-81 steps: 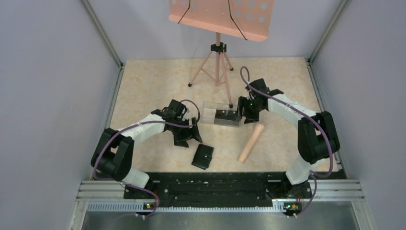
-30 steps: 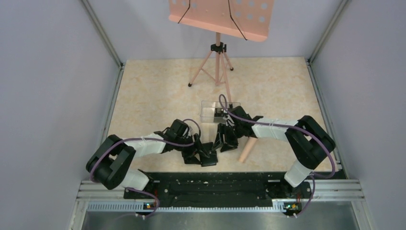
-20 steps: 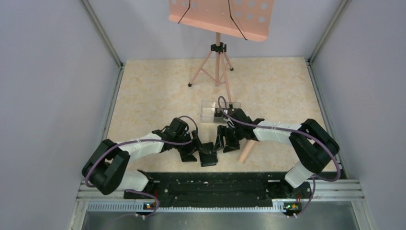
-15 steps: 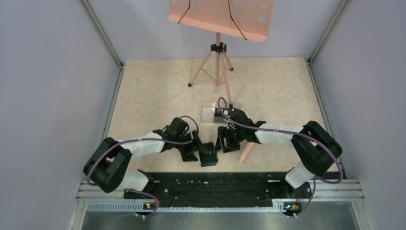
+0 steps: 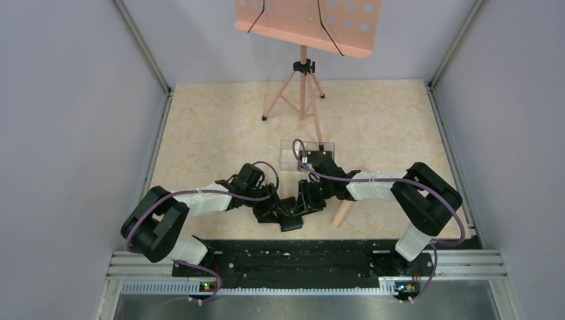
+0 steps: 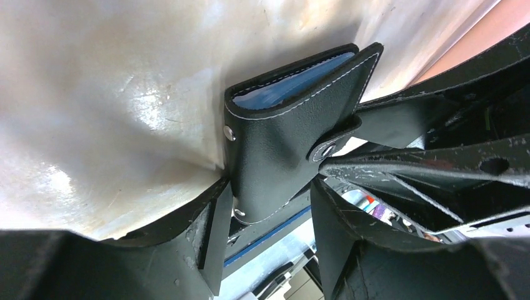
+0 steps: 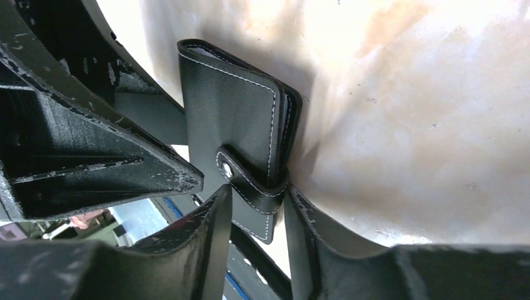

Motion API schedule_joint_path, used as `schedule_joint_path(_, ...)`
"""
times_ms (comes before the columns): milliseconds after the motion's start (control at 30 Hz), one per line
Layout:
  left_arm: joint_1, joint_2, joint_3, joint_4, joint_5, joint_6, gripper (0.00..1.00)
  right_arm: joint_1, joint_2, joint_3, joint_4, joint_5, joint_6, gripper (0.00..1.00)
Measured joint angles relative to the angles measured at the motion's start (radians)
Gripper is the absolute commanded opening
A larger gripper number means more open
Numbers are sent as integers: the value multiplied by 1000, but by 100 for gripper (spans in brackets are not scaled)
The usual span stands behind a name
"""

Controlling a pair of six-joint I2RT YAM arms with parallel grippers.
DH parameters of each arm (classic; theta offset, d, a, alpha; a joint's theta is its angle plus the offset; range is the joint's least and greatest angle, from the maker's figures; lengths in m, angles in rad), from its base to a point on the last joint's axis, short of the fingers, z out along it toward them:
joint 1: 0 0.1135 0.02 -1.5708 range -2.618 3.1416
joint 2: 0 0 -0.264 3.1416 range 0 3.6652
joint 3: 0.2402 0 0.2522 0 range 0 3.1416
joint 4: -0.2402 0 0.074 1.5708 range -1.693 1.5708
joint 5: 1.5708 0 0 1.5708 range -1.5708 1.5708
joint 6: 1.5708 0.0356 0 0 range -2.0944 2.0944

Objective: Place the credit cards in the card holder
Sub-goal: Pick up the card holder from the center of the board.

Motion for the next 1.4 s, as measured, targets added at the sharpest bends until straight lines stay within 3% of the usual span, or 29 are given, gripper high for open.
schedule_joint_path(167, 0, -29, -22, 18, -17, 0, 56, 0, 7, 0, -10, 27, -6, 0)
schedule_joint_path(467, -1, -133, -14, -50, -140, 42, 70, 8, -44, 39, -88, 53, -14, 0)
schedule_joint_path(633, -1, -258, 53, -168, -246, 98, 79, 9, -125, 84, -161, 105, -26, 0)
schedule_joint_path(900, -1, -517, 90, -222, -375, 158, 94, -22, -226, 145, -224, 133, -20, 0)
schedule_joint_path(1133, -1, -686, 28, -155, -380, 166, 95, -66, -328, 145, -234, 92, 17, 0)
schedule_joint_path(1400, 0, -679, -42, -24, -248, 153, 88, -72, -446, 145, -192, 5, 69, 0)
